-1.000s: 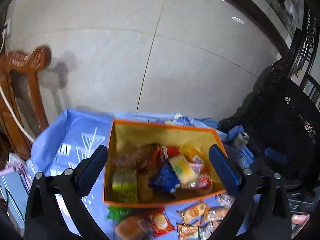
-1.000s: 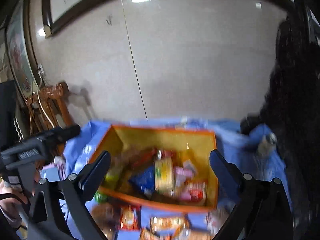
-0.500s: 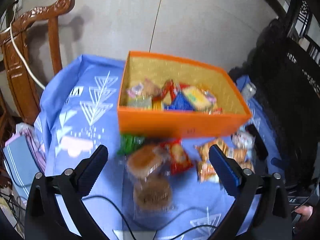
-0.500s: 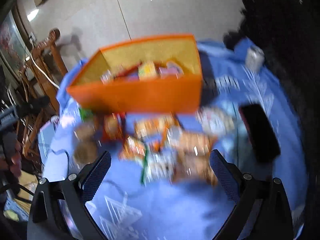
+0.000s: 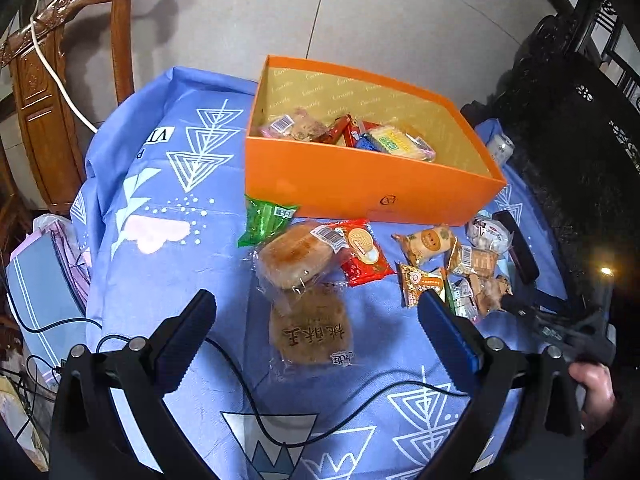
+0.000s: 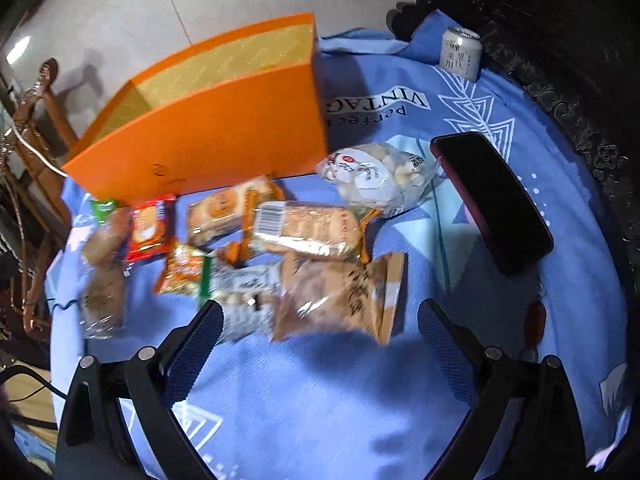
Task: Organize snacks
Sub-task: 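Grasp the brown flavour cookie bag with the right tool while the left tool grasps a round pastry bag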
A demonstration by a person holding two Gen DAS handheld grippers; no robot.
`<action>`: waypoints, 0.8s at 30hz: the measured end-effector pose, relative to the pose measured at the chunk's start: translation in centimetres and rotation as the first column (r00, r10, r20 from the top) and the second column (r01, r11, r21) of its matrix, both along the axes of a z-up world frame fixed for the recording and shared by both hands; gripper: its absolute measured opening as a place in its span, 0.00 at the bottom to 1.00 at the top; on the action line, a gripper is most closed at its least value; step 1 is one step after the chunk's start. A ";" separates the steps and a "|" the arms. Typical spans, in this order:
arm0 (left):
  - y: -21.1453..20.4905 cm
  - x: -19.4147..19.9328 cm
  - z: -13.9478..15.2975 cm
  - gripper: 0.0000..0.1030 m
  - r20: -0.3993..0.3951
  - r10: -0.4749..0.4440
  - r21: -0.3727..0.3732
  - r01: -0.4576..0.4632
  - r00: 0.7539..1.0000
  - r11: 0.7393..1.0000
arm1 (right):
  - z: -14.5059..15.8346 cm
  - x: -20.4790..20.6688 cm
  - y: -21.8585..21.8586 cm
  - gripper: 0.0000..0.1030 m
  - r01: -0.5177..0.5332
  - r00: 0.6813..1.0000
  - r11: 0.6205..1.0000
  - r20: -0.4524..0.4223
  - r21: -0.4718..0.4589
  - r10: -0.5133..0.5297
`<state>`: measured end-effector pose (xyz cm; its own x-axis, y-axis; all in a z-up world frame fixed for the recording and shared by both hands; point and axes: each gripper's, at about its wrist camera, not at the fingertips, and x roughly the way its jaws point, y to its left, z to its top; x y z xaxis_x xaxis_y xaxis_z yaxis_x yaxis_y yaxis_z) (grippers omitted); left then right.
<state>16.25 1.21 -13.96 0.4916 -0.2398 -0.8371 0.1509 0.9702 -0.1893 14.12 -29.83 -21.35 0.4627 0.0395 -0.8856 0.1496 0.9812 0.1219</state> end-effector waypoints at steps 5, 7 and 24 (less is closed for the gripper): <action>0.4 -0.2 0.0 0.96 0.003 0.003 0.017 -0.003 1.000 1.000 | -2.7 1.4 0.2 0.95 -0.011 0.998 0.999 -0.068 -0.035 0.008; 0.6 -0.1 -0.2 0.96 -0.003 0.010 0.022 -0.010 1.000 1.000 | -3.6 1.5 0.2 0.86 -0.011 0.996 0.999 -0.087 -0.033 0.008; -2.4 1.4 -9.2 0.96 -0.199 -0.021 0.086 0.038 0.980 0.996 | 1.8 -3.3 0.3 0.52 0.049 0.997 0.996 0.050 0.078 -0.053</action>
